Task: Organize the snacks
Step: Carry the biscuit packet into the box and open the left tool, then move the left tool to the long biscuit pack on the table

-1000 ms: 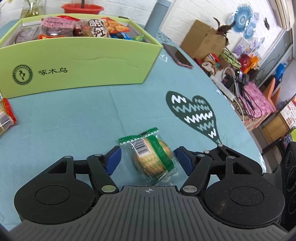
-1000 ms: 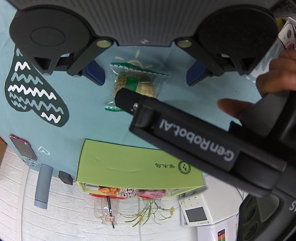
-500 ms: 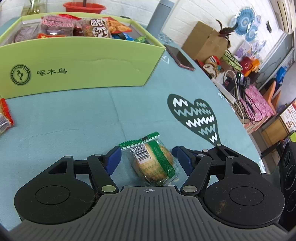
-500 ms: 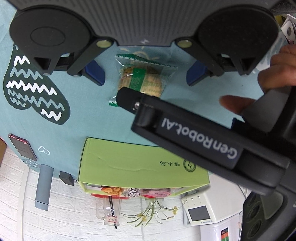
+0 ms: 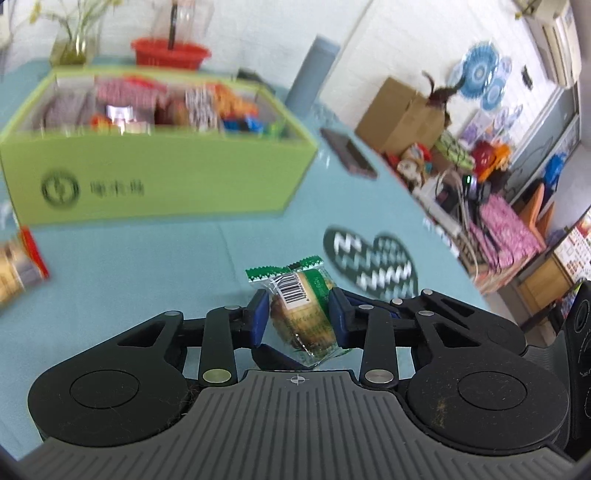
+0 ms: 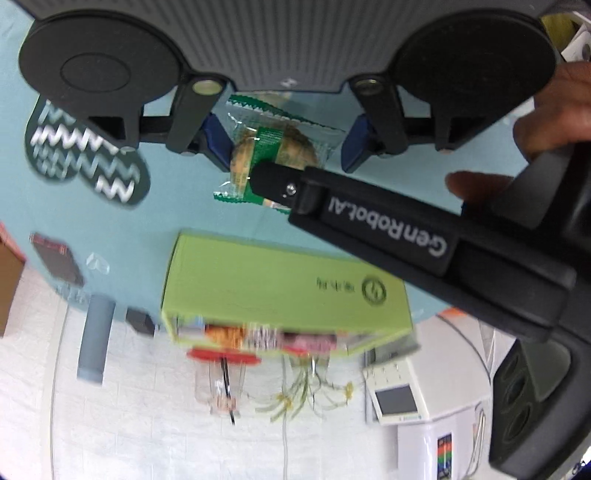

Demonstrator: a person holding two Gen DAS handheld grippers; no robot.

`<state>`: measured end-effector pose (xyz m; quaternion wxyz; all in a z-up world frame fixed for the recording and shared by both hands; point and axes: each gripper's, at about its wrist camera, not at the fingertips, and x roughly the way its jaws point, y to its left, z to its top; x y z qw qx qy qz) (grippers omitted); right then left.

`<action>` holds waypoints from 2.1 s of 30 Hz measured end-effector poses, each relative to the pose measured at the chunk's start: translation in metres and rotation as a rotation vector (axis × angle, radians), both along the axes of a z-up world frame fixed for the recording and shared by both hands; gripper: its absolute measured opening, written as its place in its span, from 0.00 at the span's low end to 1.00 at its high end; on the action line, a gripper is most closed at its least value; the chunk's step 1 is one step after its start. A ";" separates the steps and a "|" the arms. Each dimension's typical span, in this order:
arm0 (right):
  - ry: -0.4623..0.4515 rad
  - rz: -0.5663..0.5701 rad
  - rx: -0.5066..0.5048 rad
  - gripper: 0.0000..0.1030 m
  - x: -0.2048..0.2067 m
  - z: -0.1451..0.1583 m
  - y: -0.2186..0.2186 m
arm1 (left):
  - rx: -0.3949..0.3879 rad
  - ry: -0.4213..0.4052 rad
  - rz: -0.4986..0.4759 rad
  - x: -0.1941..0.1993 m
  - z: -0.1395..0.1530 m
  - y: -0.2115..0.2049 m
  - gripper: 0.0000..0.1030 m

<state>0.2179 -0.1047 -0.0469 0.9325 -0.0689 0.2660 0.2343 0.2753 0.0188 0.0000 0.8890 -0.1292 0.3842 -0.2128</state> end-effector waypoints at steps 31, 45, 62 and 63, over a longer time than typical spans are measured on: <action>-0.044 0.119 0.067 0.92 0.210 0.051 0.060 | -0.071 -0.162 0.177 0.171 0.051 0.095 0.62; 0.056 0.155 0.081 0.93 0.027 -0.002 0.044 | 0.166 -0.018 0.318 0.051 -0.025 0.189 0.59; 0.103 0.131 0.070 0.93 -0.005 -0.016 0.034 | 0.196 0.015 0.273 -0.030 -0.054 0.068 0.64; 0.110 0.127 0.072 0.93 -0.007 -0.018 0.029 | 0.162 0.025 0.262 -0.031 -0.053 0.063 0.64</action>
